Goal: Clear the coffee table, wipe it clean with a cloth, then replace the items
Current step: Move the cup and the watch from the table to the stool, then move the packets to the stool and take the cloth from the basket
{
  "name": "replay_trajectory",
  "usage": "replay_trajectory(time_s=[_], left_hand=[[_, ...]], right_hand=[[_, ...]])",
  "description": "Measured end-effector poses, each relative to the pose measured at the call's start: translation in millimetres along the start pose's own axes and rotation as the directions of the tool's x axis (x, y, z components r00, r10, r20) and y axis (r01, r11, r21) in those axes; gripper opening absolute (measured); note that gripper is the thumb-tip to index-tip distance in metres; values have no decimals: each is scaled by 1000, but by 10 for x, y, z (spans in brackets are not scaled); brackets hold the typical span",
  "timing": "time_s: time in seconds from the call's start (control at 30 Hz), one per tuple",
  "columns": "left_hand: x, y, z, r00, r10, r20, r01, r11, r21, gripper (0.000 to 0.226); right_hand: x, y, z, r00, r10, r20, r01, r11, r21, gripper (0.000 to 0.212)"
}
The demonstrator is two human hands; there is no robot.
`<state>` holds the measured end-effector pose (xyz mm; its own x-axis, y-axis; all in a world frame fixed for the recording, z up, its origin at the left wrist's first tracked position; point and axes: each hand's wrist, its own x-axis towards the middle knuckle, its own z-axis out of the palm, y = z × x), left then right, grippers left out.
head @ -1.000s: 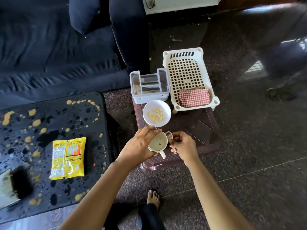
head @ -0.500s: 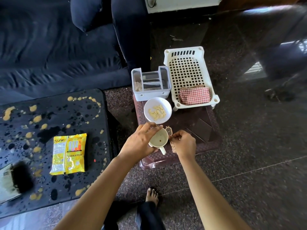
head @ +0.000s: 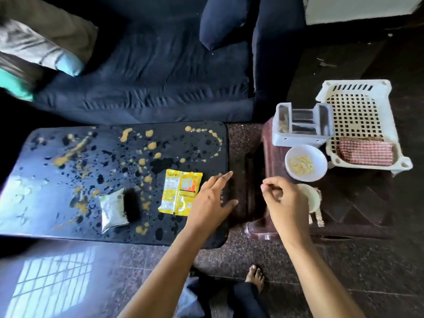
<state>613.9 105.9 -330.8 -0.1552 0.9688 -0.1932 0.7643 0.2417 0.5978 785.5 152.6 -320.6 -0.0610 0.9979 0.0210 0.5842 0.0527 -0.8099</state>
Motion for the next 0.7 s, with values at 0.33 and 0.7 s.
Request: replay_trajectory(time_s=[0.33, 0.7], left_hand=[[-580, -1914, -942, 654, -700, -287, 685, 709, -169, 49], [-486, -2837, -1062, 500, -857, -128, 843, 515, -155, 70]], right_hand=[[-226, -353, 1667, 834, 178, 522, -41, 964, -263, 17], [-243, -484, 2476, 775, 616, 140, -455, 697, -554, 68]])
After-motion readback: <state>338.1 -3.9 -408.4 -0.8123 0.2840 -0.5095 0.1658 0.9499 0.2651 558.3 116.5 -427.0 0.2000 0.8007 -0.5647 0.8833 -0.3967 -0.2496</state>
